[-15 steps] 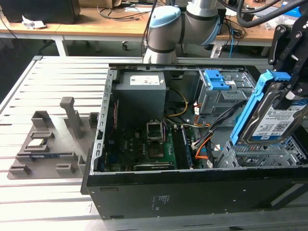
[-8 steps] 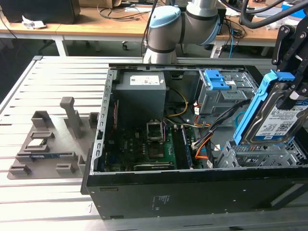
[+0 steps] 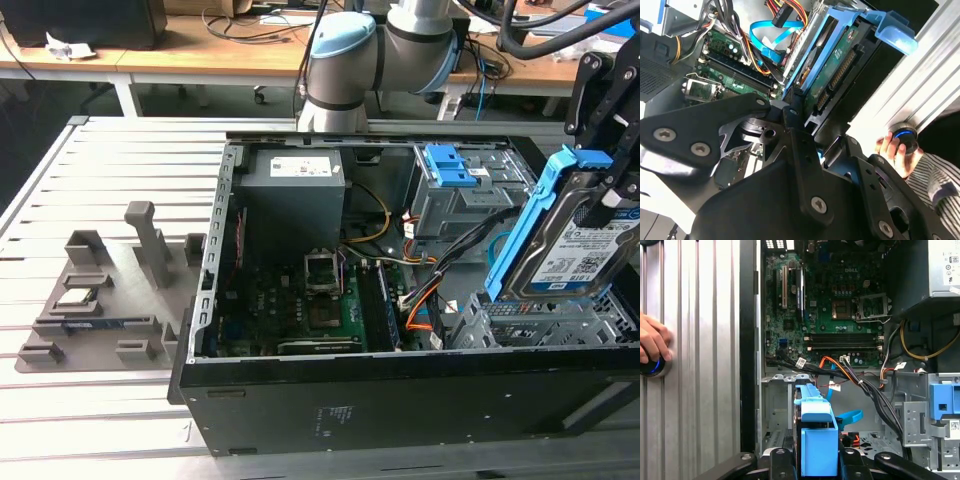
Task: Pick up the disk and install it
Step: 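Insert the disk into the insertion slot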
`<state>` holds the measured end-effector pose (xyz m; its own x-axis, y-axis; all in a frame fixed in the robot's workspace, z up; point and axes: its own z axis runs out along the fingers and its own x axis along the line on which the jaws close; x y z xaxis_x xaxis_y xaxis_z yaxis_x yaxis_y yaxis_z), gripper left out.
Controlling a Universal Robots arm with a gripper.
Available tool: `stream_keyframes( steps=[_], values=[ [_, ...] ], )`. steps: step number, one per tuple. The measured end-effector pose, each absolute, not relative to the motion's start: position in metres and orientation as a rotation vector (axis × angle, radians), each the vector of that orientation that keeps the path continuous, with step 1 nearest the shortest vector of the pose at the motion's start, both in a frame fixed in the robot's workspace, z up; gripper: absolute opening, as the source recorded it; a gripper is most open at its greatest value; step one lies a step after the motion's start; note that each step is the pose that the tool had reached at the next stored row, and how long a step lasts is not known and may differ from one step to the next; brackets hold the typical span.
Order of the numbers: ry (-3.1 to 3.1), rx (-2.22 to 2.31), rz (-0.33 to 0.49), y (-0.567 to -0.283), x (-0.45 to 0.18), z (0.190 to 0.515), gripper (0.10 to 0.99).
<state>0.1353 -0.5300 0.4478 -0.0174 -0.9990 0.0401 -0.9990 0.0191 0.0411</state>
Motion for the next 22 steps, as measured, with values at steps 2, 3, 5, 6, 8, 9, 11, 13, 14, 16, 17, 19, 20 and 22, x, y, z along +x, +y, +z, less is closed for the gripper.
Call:
stream_keyframes(
  steps=[2,3,5,6,8,9,11,13,14,16,17,19,20,22],
  values=[
    [-2.201,2.161,-0.002,-0.53,0.128,0.447,0.365],
    [-2.201,2.161,-0.002,-0.53,0.128,0.446,0.365],
    [-2.201,2.161,-0.002,-0.53,0.127,0.445,0.365],
    [-2.201,2.161,-0.002,-0.53,0.127,0.444,0.365],
    [-2.204,2.157,-0.002,-0.53,0.128,0.443,0.365],
    [-2.208,2.152,-0.001,-0.53,0.129,0.442,0.365],
    [-2.212,2.148,-0.001,-0.53,0.132,0.441,0.365],
    [-2.22,2.139,-0.002,-0.53,0.133,0.439,0.365],
    [-2.224,2.135,-0.002,-0.53,0.133,0.438,0.365],
    [-2.224,2.134,-0.002,-0.53,0.134,0.434,0.365],
    [-2.224,2.134,-0.002,-0.53,0.135,0.433,0.365],
    [-2.225,2.133,-0.002,-0.53,0.135,0.431,0.365],
    [-2.224,2.134,-0.002,-0.53,0.135,0.429,0.365],
    [-2.224,2.133,-0.001,-0.53,0.135,0.425,0.365]
  ],
)
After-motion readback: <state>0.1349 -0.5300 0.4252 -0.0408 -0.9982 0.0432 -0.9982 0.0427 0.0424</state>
